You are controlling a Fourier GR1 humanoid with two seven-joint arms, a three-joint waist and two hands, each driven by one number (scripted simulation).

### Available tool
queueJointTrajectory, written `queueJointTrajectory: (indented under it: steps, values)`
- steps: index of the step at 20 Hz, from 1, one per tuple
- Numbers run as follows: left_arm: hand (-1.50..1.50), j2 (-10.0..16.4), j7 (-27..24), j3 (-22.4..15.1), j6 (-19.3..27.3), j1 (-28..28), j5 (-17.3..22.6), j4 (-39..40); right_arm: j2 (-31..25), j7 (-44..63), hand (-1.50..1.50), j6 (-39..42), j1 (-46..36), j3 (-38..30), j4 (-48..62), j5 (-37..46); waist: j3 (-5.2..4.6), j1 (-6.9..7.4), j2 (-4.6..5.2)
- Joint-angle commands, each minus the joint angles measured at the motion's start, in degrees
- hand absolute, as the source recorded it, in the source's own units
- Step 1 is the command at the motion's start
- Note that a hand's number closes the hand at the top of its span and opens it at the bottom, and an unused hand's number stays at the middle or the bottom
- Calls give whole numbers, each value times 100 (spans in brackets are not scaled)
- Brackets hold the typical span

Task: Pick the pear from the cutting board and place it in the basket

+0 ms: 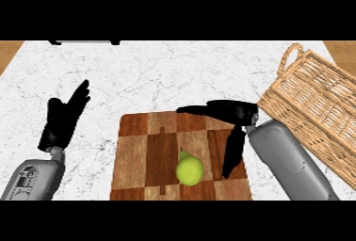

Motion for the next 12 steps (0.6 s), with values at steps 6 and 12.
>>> queueJointTrajectory:
  steps: [6, 12]
  values:
    - [0, -111, -190, 258, -228, -28, -50, 190, 570, -464, -150, -251, 282, 82, 184, 934, 0, -2, -1]
    - [0, -321, 502, -72, -29, 783, -331, -1171, 750, -220, -150, -14, 225, -193, 129, 907, 1, 26, -16]
